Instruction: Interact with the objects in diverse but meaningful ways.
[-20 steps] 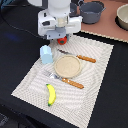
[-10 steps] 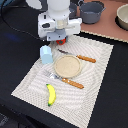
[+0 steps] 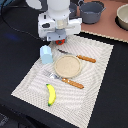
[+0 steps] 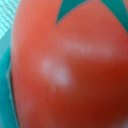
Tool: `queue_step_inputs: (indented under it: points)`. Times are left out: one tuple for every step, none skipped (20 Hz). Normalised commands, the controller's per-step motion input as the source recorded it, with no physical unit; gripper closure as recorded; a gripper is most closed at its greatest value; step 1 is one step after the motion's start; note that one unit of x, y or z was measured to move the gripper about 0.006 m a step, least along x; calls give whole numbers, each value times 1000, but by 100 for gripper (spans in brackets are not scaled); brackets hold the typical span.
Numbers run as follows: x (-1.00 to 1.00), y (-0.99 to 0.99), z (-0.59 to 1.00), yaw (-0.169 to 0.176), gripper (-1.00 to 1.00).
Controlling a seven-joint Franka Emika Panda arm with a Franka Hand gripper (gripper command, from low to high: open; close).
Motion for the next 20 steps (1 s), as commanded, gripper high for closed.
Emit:
queue_step_inputs:
  points:
    - [0, 509, 1000, -58, 100]
    - [0, 503, 1000, -66, 100]
    - [20, 506, 1000, -72, 100]
    - [86, 540, 1000, -75, 100]
    - [146, 554, 1000, -79, 100]
    - [229, 611, 1000, -79, 100]
    - [283, 634, 1000, -75, 100]
    - [326, 651, 1000, -73, 100]
    - [391, 666, 1000, -55, 100]
    - [437, 654, 1000, -47, 100]
    - [494, 674, 1000, -30, 100]
    - [537, 683, 1000, -19, 100]
    - [531, 717, 937, -12, 100]
    - [534, 740, 849, 0, 100]
    - [531, 737, 780, 0, 100]
    - [551, 749, 703, 0, 100]
    - [571, 760, 563, 0, 100]
    - [543, 763, 474, 0, 100]
    - [523, 769, 409, 0, 100]
    - [526, 766, 374, 0, 100]
